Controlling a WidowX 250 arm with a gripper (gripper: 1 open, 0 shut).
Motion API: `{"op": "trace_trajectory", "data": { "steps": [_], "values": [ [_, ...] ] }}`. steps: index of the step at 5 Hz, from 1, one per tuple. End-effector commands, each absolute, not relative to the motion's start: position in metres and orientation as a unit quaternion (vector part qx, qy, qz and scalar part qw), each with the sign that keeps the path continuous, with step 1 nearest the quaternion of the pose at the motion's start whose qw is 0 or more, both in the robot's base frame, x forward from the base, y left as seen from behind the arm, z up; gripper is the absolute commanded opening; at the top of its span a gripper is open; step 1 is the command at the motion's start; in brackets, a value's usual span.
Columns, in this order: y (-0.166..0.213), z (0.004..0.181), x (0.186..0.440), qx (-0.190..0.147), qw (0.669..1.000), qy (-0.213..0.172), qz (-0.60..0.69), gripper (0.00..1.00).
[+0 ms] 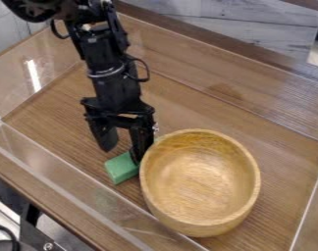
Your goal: Remove the green block from inside the brown bowl and put it on the table
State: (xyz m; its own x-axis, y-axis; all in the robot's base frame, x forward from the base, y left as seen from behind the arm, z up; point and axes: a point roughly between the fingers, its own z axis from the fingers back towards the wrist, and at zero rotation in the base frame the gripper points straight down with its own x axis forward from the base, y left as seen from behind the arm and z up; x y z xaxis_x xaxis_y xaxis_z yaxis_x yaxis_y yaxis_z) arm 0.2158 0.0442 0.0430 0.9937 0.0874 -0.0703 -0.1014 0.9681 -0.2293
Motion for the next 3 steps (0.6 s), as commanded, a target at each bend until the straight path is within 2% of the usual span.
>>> {"op": "trace_trajectory", "data": {
  "steps": [1, 3],
  "values": [
    [0.0513, 0.0494, 0.228, -0.112, 0.992, 0.003, 0.054, 1.0],
    [0.0525, 0.0436, 0.2306, -0.116, 0.991, 0.002, 0.059, 1.0]
  ]
}}
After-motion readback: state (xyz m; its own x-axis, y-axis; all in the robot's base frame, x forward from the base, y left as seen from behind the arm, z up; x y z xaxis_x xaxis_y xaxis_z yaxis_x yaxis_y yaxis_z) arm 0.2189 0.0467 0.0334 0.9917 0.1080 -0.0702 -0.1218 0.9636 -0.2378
